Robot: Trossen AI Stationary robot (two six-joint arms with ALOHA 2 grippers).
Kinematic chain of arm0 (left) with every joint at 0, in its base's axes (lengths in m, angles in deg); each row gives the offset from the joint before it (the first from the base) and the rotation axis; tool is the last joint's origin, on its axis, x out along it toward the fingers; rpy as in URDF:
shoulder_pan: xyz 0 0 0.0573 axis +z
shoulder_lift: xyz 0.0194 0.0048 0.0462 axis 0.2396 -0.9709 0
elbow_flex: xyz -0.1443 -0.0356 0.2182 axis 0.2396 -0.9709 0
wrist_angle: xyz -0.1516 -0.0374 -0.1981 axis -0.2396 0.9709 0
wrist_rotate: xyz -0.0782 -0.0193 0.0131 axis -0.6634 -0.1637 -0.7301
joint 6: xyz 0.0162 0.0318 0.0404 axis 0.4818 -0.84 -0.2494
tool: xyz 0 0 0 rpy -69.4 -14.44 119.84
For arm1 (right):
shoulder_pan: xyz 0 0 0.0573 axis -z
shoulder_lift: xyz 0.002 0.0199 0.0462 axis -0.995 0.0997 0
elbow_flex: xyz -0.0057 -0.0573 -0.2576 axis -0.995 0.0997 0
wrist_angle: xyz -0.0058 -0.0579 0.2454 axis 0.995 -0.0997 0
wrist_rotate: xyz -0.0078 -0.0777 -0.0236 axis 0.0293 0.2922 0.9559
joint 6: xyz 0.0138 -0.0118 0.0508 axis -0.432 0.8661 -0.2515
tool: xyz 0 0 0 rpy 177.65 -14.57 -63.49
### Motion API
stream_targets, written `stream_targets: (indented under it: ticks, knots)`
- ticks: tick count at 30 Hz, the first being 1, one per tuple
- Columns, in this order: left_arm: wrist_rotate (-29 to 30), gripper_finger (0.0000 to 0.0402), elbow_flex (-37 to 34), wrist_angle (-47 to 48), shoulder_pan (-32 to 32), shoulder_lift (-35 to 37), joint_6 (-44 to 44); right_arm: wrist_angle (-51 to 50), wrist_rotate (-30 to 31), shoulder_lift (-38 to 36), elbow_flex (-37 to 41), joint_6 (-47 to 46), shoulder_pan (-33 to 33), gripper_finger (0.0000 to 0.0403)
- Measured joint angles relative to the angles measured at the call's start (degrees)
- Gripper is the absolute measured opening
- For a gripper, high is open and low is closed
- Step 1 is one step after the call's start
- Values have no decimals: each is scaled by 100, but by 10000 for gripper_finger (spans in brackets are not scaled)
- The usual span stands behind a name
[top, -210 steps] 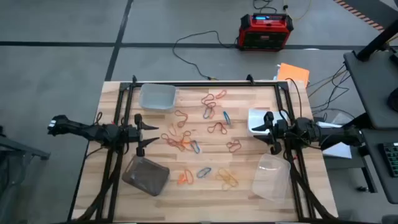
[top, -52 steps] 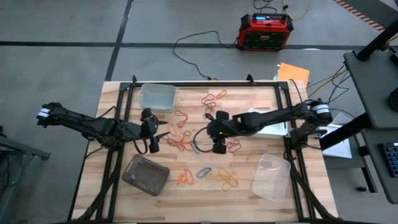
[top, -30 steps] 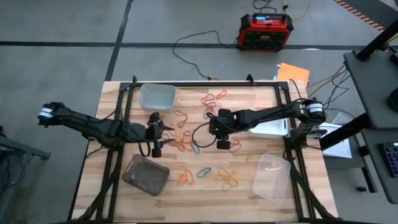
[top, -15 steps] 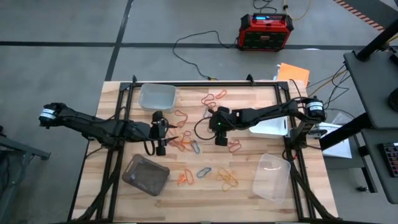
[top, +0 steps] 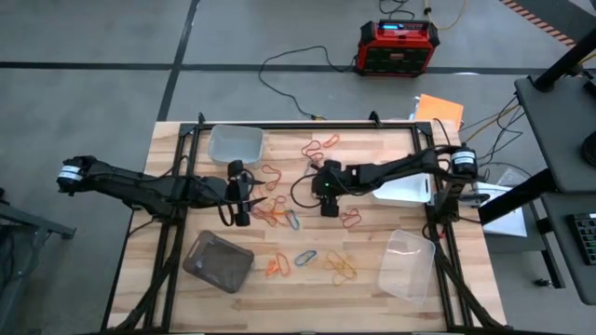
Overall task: Sort rubber bands into baskets
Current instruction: Put the red rubber band into the white bin
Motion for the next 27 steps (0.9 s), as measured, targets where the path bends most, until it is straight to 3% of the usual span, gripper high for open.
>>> stream_targets:
  ticks: [14, 20, 27]
  knots:
    - [-6, 187, -11, 0, 82, -4, -8, 296, -165, 604, -90, -170, 122, 251]
    - [-6, 187, -11, 0, 86, -4, -8, 282, -449, 652, -90, -173, 260, 220]
    - [-6, 187, -11, -1, 86, -4, -8, 252, -758, 654, -81, -345, 358, 157]
